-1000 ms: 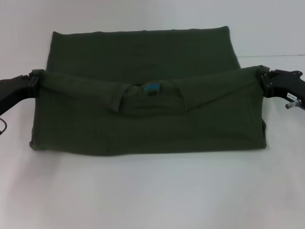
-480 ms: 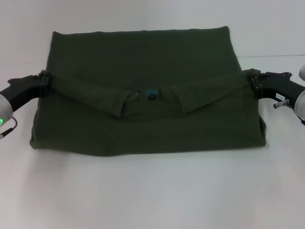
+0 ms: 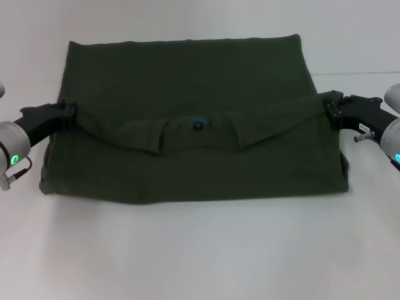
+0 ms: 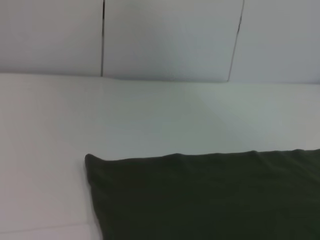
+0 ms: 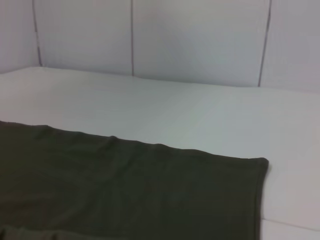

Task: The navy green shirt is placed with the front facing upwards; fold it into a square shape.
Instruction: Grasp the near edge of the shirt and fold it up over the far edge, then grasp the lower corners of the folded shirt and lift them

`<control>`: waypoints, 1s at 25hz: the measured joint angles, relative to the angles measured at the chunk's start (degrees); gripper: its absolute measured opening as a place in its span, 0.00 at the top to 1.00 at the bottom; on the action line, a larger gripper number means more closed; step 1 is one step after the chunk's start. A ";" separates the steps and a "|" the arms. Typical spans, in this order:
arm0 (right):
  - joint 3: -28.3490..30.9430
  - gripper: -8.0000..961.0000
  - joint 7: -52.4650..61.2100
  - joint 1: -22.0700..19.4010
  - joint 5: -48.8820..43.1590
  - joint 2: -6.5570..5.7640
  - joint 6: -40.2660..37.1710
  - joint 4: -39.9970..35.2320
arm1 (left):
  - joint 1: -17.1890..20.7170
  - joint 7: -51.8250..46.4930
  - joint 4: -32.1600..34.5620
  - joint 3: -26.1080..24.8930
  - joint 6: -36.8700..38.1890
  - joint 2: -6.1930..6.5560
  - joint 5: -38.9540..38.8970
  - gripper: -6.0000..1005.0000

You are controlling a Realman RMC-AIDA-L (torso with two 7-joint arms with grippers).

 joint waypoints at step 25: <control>-3.31 0.13 7.31 -3.71 -0.25 -1.20 -12.72 -3.35 | 4.83 -28.48 10.08 16.41 9.51 1.72 -4.33 0.11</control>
